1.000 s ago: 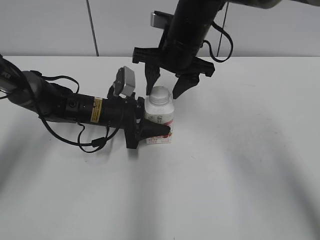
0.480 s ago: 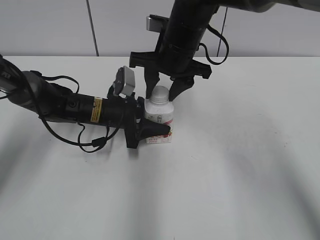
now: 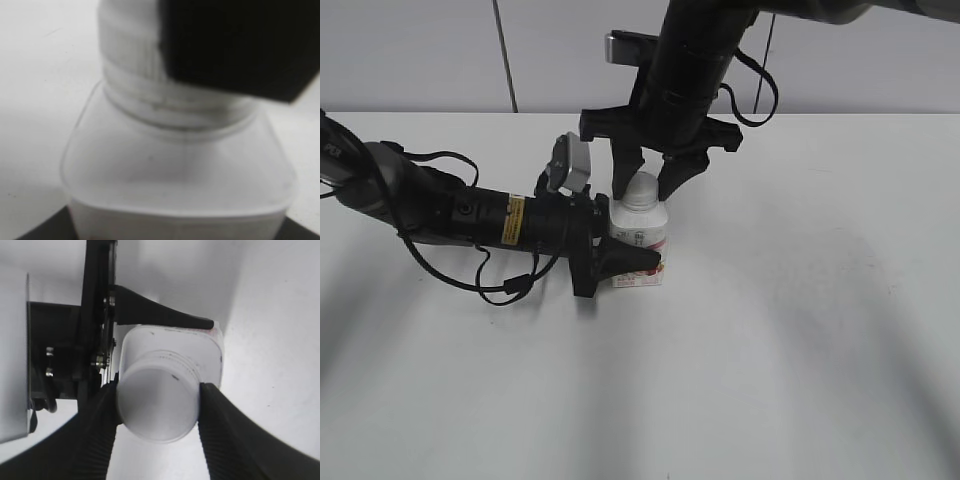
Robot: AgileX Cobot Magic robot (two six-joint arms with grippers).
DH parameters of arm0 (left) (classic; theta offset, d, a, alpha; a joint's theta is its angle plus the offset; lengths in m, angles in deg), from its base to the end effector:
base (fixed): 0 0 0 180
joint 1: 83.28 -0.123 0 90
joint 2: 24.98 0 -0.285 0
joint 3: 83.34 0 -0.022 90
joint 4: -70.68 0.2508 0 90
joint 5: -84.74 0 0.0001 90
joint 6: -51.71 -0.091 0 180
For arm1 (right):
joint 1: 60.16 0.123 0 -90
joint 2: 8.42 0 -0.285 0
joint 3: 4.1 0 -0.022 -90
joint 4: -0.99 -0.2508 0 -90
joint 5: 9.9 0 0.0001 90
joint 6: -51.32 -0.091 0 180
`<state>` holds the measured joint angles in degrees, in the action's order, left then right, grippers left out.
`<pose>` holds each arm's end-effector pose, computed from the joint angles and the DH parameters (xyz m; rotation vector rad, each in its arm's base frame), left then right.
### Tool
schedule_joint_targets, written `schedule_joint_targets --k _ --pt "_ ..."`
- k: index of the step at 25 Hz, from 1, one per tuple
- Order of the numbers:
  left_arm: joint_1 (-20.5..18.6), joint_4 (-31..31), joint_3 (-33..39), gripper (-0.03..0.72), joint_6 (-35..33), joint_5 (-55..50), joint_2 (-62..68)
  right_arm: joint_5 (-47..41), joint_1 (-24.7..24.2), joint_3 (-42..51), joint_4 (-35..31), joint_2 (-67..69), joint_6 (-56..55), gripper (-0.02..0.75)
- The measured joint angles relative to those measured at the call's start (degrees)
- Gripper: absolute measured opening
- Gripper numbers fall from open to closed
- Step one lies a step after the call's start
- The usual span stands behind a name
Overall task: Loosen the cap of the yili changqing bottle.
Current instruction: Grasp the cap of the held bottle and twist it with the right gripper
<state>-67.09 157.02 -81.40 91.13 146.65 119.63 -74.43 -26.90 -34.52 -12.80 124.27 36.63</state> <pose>0.3780 -0.1931 0.0579 1.3942 1.5556 -1.0134 0.3774 0.2710 0.2144 -0.3661 2.9684 0.4551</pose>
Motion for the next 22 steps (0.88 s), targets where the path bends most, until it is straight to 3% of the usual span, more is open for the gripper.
schedule_joint_targets --k 12,22 --pt "0.1 0.1 0.0 0.366 -0.7 0.0 0.0 -2.1 0.0 -0.3 0.9 0.0 37.0 0.396" --pt "0.1 0.2 0.0 0.366 -0.9 0.0 0.0 -2.1 0.0 -0.3 1.1 0.0 48.3 0.396"
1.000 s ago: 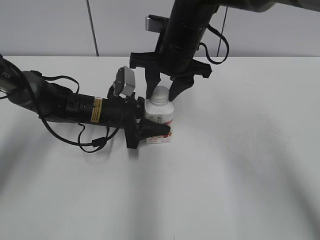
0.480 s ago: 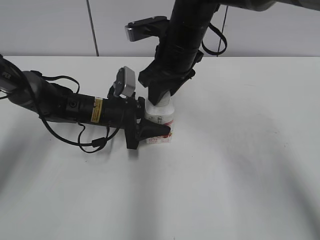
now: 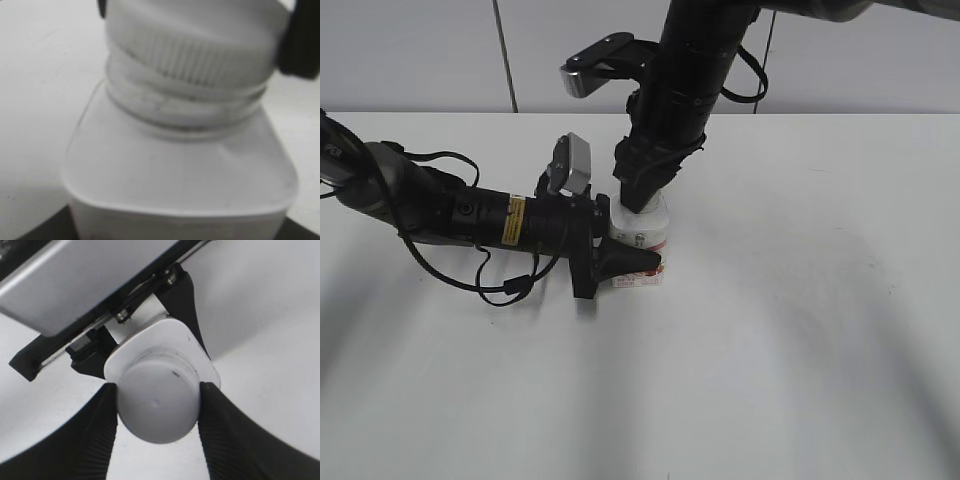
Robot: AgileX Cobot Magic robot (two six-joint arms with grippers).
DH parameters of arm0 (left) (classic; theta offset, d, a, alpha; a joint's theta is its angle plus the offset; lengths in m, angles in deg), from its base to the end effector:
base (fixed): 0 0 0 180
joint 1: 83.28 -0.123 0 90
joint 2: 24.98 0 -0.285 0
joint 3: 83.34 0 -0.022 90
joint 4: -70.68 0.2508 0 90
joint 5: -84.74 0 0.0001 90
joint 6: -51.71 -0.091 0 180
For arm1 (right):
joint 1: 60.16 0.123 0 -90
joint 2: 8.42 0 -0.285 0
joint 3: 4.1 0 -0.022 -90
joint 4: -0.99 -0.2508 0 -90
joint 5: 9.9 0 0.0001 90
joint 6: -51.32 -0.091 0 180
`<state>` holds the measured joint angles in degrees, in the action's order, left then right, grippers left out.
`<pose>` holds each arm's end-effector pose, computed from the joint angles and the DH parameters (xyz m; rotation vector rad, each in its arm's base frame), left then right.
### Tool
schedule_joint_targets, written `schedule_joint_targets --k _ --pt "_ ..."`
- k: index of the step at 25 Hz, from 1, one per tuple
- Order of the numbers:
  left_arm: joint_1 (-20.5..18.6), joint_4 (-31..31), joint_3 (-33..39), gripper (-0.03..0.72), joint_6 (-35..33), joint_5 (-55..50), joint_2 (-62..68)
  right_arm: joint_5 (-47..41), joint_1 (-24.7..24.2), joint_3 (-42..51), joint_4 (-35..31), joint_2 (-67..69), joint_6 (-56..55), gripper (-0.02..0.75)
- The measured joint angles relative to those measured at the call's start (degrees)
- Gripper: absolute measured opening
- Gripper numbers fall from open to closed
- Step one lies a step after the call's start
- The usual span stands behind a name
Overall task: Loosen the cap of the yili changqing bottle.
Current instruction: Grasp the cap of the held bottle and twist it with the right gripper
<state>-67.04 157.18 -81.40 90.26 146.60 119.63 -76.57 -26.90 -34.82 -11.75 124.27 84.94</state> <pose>0.3777 -0.1934 0.0577 1.4081 1.5424 -1.0040 0.3757 0.2685 0.2148 -1.5292 2.4962 0.3119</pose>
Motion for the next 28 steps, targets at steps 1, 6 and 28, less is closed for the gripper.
schedule_joint_targets --k 1,6,28 --pt "0.0 0.0 0.0 0.366 0.0 0.0 0.0 0.0 0.0 0.0 0.0 0.0 0.7 0.396" --pt "0.0 0.0 0.0 0.366 0.0 0.0 0.0 -0.2 0.0 -0.1 0.2 0.0 4.8 0.396" --pt "0.0 0.0 0.0 0.366 0.2 0.2 0.0 -2.3 0.0 -2.4 0.6 0.0 22.2 0.393"
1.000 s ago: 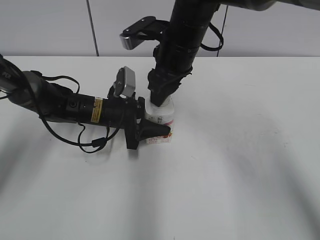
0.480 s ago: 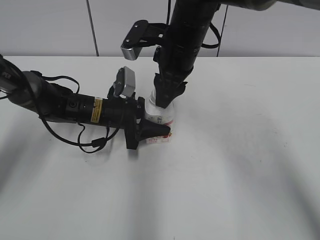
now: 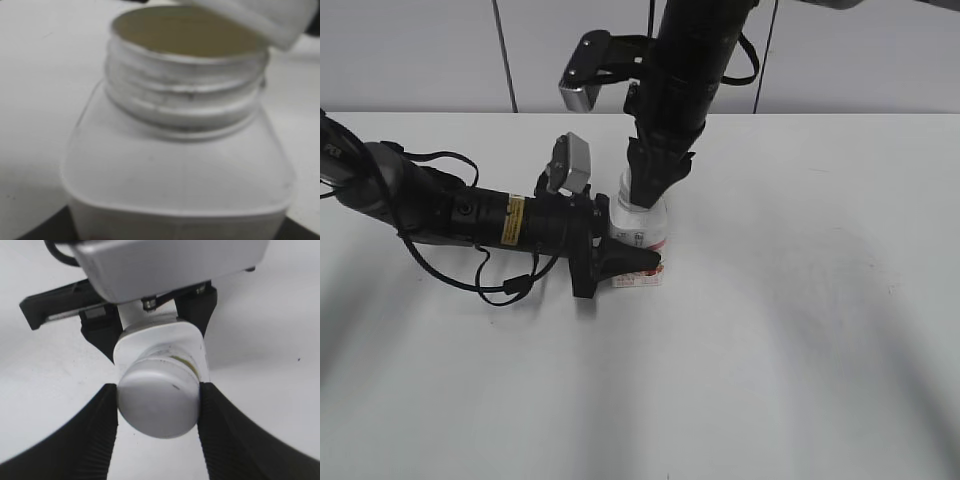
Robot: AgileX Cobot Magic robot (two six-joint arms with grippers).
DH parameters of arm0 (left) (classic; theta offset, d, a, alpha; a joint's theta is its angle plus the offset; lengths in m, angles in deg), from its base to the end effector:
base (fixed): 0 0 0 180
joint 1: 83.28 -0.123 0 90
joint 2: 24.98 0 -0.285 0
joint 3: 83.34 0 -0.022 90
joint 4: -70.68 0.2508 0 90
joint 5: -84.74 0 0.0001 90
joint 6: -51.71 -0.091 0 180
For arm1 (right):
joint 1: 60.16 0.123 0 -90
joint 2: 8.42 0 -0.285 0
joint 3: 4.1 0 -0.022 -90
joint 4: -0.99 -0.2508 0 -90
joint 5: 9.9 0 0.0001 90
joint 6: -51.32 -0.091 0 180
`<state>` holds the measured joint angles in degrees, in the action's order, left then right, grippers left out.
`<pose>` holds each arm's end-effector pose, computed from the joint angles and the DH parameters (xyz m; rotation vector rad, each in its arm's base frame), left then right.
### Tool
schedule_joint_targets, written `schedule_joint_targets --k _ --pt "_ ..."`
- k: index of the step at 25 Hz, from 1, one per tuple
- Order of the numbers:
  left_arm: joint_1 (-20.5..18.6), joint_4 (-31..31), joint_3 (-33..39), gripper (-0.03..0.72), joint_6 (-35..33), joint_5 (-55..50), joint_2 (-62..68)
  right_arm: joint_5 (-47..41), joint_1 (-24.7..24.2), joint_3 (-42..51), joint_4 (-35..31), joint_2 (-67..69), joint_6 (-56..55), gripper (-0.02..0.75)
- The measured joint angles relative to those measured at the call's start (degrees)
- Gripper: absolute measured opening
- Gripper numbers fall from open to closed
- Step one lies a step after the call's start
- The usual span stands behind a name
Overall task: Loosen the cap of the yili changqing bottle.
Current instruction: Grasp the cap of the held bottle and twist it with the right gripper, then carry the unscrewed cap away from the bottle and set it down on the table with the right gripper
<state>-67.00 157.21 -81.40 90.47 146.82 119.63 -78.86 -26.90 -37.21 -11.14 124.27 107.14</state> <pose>0.3773 -0.1938 0.0580 1.4065 1.5421 -1.0105 0.3769 0.2686 0.2251 -1.9729 2.1212 0.2357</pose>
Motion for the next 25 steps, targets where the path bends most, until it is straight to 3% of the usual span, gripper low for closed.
schedule_joint_targets --k 9,17,22,25 --pt "0.0 -0.1 0.0 0.366 0.3 0.0 0.0 -0.5 0.0 -5.8 -1.0 0.0 -3.0 0.389" --pt "0.0 -0.1 0.0 0.366 0.2 0.0 0.0 -0.7 0.0 -6.4 10.2 0.0 -18.7 0.388" --pt "0.0 -0.2 0.0 0.366 0.3 -0.1 0.0 -0.7 -2.1 -6.4 11.1 0.0 -29.4 0.388" --pt "0.0 -0.2 0.0 0.366 0.3 -0.1 0.0 -0.7 -6.0 -5.8 8.0 -0.4 -35.9 0.388"
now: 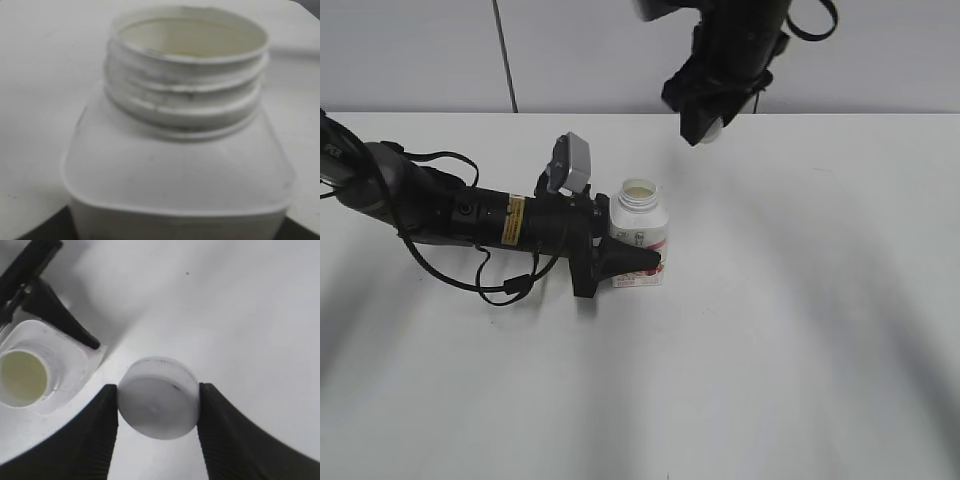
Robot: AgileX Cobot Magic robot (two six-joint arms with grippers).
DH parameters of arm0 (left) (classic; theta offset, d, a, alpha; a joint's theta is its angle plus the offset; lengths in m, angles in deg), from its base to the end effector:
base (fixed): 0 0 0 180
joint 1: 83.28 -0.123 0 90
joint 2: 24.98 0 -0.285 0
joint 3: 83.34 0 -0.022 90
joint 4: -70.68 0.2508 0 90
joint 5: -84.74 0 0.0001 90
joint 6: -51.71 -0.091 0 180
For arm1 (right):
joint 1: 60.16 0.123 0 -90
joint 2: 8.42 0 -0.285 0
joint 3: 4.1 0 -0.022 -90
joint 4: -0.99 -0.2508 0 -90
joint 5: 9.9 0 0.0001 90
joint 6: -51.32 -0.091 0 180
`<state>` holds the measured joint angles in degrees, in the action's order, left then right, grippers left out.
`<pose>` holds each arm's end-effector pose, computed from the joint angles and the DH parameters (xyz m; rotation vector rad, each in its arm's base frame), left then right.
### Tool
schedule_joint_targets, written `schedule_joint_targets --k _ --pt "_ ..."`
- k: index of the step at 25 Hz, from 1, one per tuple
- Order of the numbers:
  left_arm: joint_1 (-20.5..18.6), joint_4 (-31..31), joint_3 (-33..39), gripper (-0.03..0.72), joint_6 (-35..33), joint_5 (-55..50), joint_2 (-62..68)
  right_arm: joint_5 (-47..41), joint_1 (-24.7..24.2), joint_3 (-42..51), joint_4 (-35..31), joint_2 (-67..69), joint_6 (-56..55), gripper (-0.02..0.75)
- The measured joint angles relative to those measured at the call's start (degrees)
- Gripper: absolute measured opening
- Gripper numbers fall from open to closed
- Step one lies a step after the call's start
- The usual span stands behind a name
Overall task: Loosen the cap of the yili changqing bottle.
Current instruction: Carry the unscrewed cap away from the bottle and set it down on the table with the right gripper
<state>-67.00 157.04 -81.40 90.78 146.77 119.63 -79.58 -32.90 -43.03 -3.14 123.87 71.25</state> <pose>0.3776 -0.1938 0.0580 1.3997 1.5479 -1.0127 0.4149 0.2207 0.2542 -1.1204 2.6184 0.1285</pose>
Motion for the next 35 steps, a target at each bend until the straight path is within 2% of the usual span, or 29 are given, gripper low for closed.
schedule_joint_targets --k 5,10,18,23,26,35 --pt "0.0 0.0 0.0 0.366 0.1 -0.1 0.0 0.1 -8.9 4.5 -7.0 -2.6 -6.6 0.388" --pt "0.0 0.0 0.0 0.366 0.1 -0.1 0.0 0.7 -15.7 14.8 -8.5 -4.9 -8.8 0.388" --pt "0.0 0.0 0.0 0.366 0.1 -0.1 0.0 13.5 -26.0 35.0 -11.2 -8.0 -9.0 0.387" --pt "0.0 0.0 0.0 0.366 0.1 0.0 0.0 18.5 -33.0 42.3 -10.9 -8.0 -9.0 0.387" --pt "0.0 0.1 0.0 0.366 0.1 -0.1 0.0 19.1 -34.8 43.0 -9.6 -8.0 -8.9 0.387" --pt "0.0 0.1 0.0 0.366 0.1 -0.4 0.0 20.8 -34.9 43.2 -8.4 -6.1 -8.8 0.387"
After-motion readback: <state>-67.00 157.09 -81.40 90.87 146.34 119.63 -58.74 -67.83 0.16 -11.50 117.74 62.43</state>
